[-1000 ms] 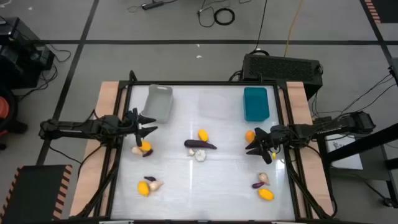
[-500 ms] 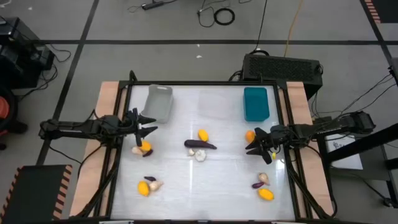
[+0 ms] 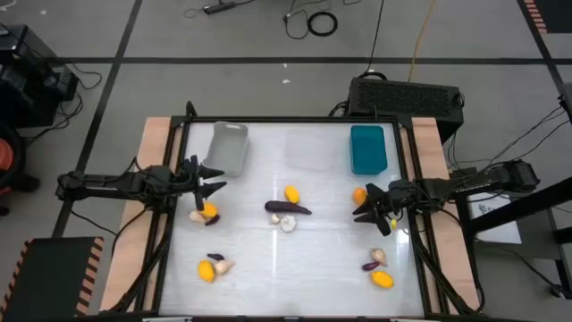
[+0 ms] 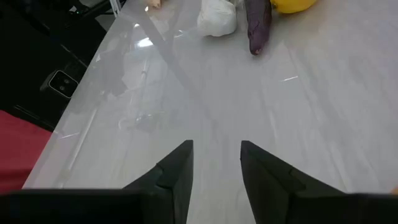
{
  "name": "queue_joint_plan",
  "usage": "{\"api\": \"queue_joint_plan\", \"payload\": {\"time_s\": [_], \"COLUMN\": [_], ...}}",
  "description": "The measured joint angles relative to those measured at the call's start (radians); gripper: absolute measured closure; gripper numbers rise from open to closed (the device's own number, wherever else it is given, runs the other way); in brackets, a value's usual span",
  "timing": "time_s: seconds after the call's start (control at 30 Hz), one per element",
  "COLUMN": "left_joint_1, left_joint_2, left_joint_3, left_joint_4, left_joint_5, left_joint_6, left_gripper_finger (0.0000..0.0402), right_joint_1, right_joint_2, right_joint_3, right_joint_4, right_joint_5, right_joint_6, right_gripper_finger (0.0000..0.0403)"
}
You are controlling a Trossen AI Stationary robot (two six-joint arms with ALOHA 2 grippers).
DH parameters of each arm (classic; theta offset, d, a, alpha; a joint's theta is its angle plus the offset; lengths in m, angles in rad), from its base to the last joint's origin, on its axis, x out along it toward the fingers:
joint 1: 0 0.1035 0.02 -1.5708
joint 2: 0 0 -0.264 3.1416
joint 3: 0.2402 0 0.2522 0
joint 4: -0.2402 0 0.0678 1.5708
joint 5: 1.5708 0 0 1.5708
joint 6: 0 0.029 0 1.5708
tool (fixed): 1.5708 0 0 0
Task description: Sort produce into baskets
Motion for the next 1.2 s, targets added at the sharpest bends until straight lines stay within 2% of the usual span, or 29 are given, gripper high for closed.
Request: {"api": "queue_joint_plan", "payload": {"time_s": [0.83, 1.2], "left_joint_1": [0.000, 0.000], "left_joint_2": [0.000, 0.000], "left_joint_3": [0.000, 0.000], "left_joint_4": [0.000, 0.000], "left_joint_5": [0.000, 0.000], "left_joint_6": [0.000, 0.000], "left_gripper_finger": [0.0201, 0.0201], "right_joint_1": [0.000, 0.000], "right_joint_2": [0.000, 0.000], "right_joint_3": [0.000, -0.001], "right_joint_4": [0.000, 0.010], "right_joint_5": [0.000, 0.000], "right_joint_6": [0.000, -0.056], "right_gripper_finger": [0.0277, 0.0277]}}
